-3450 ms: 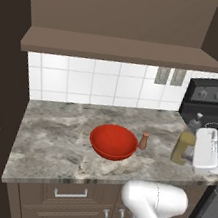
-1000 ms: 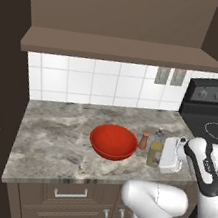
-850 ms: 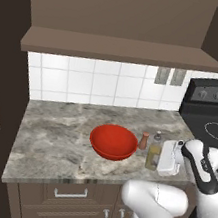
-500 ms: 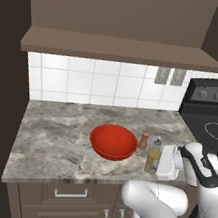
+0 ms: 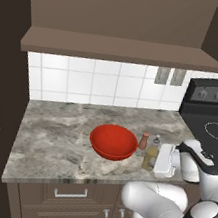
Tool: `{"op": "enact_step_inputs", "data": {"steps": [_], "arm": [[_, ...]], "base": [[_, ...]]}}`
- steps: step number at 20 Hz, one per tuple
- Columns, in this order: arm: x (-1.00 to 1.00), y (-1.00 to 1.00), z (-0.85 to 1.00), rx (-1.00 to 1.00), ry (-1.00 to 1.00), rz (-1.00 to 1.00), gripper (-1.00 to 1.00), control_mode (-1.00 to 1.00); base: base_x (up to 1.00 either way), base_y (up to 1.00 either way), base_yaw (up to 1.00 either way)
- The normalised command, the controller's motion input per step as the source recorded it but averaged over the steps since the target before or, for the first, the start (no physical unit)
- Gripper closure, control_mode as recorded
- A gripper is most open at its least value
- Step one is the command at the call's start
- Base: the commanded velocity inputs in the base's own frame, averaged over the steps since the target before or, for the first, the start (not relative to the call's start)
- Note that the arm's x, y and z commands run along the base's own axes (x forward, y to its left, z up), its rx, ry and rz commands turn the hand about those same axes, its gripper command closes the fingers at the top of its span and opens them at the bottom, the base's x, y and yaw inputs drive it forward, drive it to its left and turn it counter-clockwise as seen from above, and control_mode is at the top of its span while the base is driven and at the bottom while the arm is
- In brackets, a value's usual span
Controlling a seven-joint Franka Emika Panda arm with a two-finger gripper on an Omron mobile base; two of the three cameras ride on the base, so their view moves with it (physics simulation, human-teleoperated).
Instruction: Retrieve the bottle and the shaker from the cabinet and place them next to the mixing bowl on the counter. Then add garlic from the fridge to the mixing bowl.
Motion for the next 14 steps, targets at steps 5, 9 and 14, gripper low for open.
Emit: {"op": "enact_step_inputs", "data": {"steps": [5, 9, 14], "arm": [[0.32, 0.0, 0.0, 0.0, 0.01, -0.01, 1.0, -1.0], [0.1, 0.0, -0.04, 0.0, 0.0, 0.0, 1.0, -1.0], [0.0, 0.0, -0.07, 0.0, 0.0, 0.0, 1.0, -1.0]], "base": [[0.0, 0.0, 0.0], [0.0, 0.0, 0.0], [0.0, 0.0, 0.0]]}}
